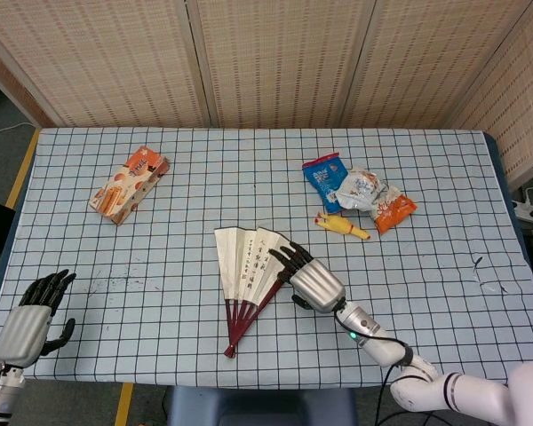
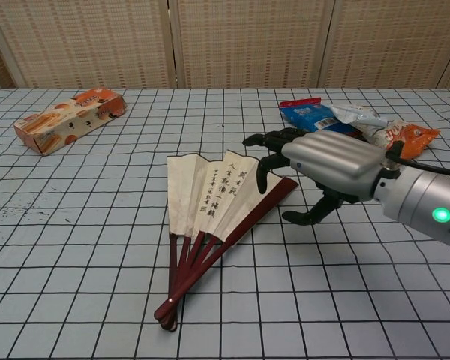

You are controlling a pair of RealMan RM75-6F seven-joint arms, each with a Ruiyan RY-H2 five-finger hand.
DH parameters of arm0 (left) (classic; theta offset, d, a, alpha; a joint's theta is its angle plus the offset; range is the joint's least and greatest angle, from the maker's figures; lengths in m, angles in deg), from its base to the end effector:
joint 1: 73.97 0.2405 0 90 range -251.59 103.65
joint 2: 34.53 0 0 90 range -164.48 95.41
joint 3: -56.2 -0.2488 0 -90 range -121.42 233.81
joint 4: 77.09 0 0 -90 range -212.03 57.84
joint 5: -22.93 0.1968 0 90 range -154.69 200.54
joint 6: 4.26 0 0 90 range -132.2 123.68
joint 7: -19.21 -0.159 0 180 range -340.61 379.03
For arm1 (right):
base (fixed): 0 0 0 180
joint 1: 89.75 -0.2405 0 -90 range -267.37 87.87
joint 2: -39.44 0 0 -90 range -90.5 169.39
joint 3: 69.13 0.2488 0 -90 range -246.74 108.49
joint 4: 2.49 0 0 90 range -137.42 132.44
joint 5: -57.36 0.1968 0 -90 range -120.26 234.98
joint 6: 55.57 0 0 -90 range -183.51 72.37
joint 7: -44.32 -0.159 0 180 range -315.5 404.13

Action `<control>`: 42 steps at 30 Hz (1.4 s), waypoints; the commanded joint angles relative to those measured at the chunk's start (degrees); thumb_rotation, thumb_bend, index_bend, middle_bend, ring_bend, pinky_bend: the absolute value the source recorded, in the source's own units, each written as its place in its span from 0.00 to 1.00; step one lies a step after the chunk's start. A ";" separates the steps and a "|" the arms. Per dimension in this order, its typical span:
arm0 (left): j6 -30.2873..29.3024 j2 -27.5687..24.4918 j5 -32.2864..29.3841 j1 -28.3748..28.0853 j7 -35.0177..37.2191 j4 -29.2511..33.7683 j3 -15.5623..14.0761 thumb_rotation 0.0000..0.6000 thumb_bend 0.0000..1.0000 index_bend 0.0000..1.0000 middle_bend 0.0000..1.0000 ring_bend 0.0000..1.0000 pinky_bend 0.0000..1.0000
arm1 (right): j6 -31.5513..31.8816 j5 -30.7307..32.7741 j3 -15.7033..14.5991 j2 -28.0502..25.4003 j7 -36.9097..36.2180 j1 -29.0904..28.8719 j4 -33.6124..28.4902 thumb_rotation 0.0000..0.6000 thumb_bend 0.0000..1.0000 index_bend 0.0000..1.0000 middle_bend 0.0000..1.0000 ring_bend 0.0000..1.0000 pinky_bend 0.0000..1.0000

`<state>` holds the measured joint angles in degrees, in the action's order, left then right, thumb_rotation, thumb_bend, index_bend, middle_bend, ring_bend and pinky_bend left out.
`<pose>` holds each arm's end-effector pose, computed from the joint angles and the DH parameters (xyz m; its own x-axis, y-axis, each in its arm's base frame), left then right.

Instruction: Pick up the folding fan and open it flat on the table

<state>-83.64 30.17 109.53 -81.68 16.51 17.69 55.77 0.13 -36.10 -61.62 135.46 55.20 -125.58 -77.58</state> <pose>-0.2898 0.1949 0.1373 0.4000 0.1415 0.9055 0.9165 -0.0728 -0.3934 -0.1344 -0.3023 -0.0504 0.5322 -0.1601 0.8313 -0.6967 -0.6407 0.3226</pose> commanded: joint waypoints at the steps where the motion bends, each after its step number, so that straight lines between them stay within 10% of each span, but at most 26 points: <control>1: -0.03 -0.12 -0.02 0.03 0.18 0.09 -0.05 1.00 0.45 0.00 0.00 0.00 0.09 | -0.50 0.43 -0.24 4.06 -1.53 -1.89 5.11 1.00 0.21 0.41 0.00 0.00 0.00; 35: 1.27 -2.18 -1.14 -0.11 1.84 1.68 -0.37 1.00 0.45 0.00 0.00 0.00 0.10 | 11.32 -0.40 -2.45 28.90 -8.04 -5.39 40.55 1.00 0.19 0.60 0.06 0.00 0.00; 42: 1.61 -2.15 -1.15 -0.26 1.71 1.70 -0.41 1.00 0.46 0.00 0.00 0.00 0.10 | 15.70 -1.97 -3.30 28.05 -9.20 -5.91 40.96 1.00 0.46 0.74 0.14 0.00 0.00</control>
<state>-82.04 28.01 108.35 -81.93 18.19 19.41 55.37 14.82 -37.51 -64.60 164.06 46.21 -131.32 -36.30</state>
